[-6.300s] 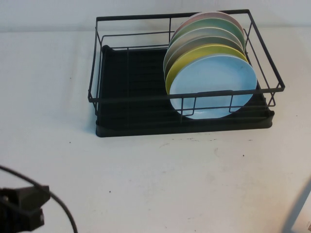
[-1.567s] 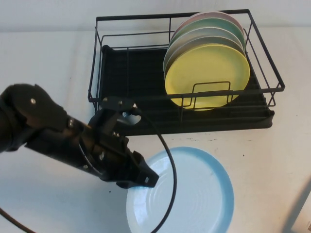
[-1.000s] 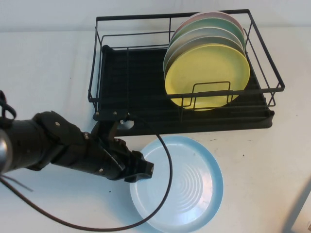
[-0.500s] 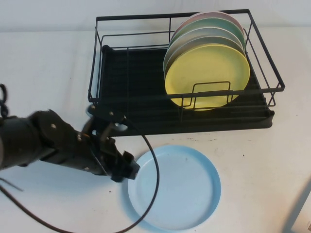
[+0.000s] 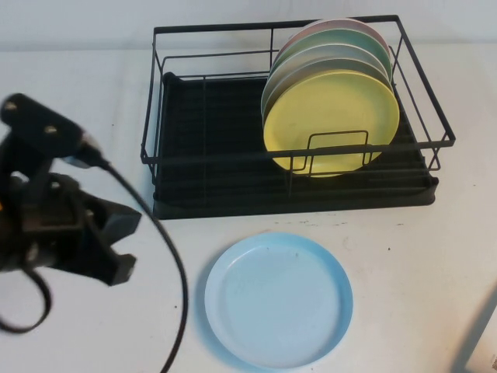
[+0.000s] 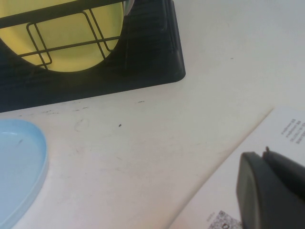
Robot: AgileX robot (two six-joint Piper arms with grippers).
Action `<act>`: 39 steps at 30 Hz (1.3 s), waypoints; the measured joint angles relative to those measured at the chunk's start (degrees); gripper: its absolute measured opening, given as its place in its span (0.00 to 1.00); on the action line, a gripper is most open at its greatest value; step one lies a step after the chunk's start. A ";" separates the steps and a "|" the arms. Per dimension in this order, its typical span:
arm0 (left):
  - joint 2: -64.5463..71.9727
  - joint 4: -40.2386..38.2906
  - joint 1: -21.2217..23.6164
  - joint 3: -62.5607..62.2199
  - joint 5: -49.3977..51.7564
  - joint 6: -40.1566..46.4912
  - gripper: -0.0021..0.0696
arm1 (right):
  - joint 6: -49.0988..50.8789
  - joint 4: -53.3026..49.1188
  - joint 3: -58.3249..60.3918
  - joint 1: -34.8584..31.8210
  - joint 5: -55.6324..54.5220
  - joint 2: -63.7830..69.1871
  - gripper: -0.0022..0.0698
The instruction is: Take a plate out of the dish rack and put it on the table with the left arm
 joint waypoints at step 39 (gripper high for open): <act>-38.09 15.63 1.92 49.97 -42.83 -27.58 0.03 | 0.00 0.39 0.00 0.00 0.00 0.00 0.00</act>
